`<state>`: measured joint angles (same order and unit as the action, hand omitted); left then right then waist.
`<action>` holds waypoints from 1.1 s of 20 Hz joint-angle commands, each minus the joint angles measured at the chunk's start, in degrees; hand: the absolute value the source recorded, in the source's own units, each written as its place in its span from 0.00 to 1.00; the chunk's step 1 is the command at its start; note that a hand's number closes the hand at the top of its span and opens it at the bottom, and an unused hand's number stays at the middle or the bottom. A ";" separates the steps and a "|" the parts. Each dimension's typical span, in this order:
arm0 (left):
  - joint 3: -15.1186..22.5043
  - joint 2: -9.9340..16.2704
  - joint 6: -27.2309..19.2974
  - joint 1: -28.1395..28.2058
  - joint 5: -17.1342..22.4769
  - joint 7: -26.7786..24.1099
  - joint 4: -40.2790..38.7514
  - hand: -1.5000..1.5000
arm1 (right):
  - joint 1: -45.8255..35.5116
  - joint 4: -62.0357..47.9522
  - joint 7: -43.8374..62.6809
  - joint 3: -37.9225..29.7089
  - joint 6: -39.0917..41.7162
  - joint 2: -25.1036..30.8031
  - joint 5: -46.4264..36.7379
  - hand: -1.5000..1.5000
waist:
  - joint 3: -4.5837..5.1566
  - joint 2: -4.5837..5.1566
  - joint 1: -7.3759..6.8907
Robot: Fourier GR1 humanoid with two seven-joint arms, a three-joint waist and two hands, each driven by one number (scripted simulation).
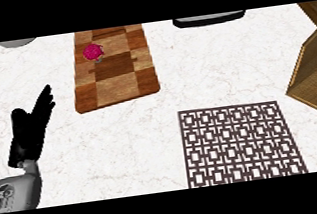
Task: Pick the squash from the placemat and place it in the basket
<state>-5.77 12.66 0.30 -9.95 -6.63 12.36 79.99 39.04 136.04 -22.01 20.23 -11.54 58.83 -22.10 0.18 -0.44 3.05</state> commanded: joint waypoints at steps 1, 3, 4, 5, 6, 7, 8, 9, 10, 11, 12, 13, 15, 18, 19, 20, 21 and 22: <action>0.45 -0.14 0.19 1.60 -0.22 -0.61 0.93 0.50 | 3.65 11.90 1.65 -8.87 1.32 3.01 12.19 1.00 | 0.03 -0.14 0.25; 0.40 -0.04 -0.05 1.20 -0.32 0.14 1.46 0.50 | 3.22 12.27 2.68 -11.90 2.16 2.84 16.76 1.00 | 0.07 -0.08 0.23; -0.21 0.44 0.11 1.63 0.02 -0.17 1.67 0.50 | 3.37 11.17 2.49 -14.53 2.56 3.43 18.64 1.00 | 0.07 -0.16 0.36; -0.42 -0.01 0.16 2.01 0.72 -0.07 2.31 0.50 | 3.49 12.54 2.73 -16.20 3.13 3.59 20.81 1.00 | 0.09 -0.28 0.23; 0.28 0.02 0.79 1.87 0.50 0.75 1.84 0.50 | 2.62 12.17 3.60 -18.78 3.41 3.71 23.28 1.00 | 0.12 -0.14 0.42; -0.70 0.34 0.12 0.40 0.67 0.96 1.52 0.50 | 2.54 13.45 4.59 -20.26 4.44 4.16 25.89 1.00 | 0.17 -0.07 0.68; -0.87 1.19 0.38 -0.13 0.52 1.87 2.16 0.50 | 2.15 13.12 5.74 -22.85 4.95 4.84 27.95 1.00 | 0.19 -0.18 0.84; -0.56 0.86 1.24 2.68 0.64 -1.17 0.77 0.50 | 1.88 13.45 6.98 -26.12 5.39 4.73 31.32 1.00 | 0.19 -0.01 0.23; 0.39 -0.62 0.26 0.40 0.54 1.11 1.98 0.50 | -0.77 10.69 7.10 -29.36 5.19 4.46 34.02 1.00 | 0.12 0.17 -0.16; -0.34 -0.23 0.21 0.44 0.52 -0.07 0.17 0.50 | 0.16 13.26 9.61 -31.02 6.69 5.05 35.84 1.00 | 0.22 0.09 0.67; 0.84 -0.61 -1.19 -0.82 -1.12 2.15 1.93 0.50 | -1.47 10.39 10.03 -33.83 6.87 4.71 37.29 1.00 | 0.11 0.03 0.34; 0.52 -0.20 0.36 0.78 0.11 1.64 2.25 0.50 | -3.09 10.68 12.36 -36.44 6.55 4.50 38.52 1.00 | 0.21 -0.05 -0.40; -0.79 1.13 0.80 -0.14 0.38 -0.12 0.66 0.50 | -5.73 7.71 14.85 -42.78 8.58 6.02 39.72 1.00 | 0.28 0.06 -0.08; 1.91 -1.12 0.02 0.83 -0.76 1.83 3.38 0.50 | -10.57 -2.13 18.57 -53.58 13.64 10.37 40.07 1.00 | 0.04 -0.02 -1.56; 1.39 -1.56 -1.09 -1.45 -1.20 0.84 0.54 0.50 | -13.01 -4.46 19.66 -56.60 14.68 12.90 40.49 1.00 | 0.18 0.25 -1.03; 2.31 -1.54 0.56 -0.35 -0.32 1.90 3.16 0.50 | -14.34 -8.95 19.71 -59.23 16.51 14.43 41.38 1.00 | 0.08 0.08 -1.95; -0.24 -0.42 0.00 -1.48 0.27 0.81 0.01 0.50 | -14.49 -11.00 20.33 -61.42 19.29 15.42 41.68 1.00 | 0.05 0.22 -1.38; 1.37 -0.51 0.62 -0.05 -0.57 0.55 1.90 0.50 | -15.52 -14.17 21.37 -63.21 21.97 18.42 42.26 1.00 | 0.03 0.20 -2.10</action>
<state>-4.84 12.01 0.45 -10.27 -6.97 13.32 81.51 27.32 130.02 -4.29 -33.85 3.86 71.57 15.90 0.30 -0.32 1.79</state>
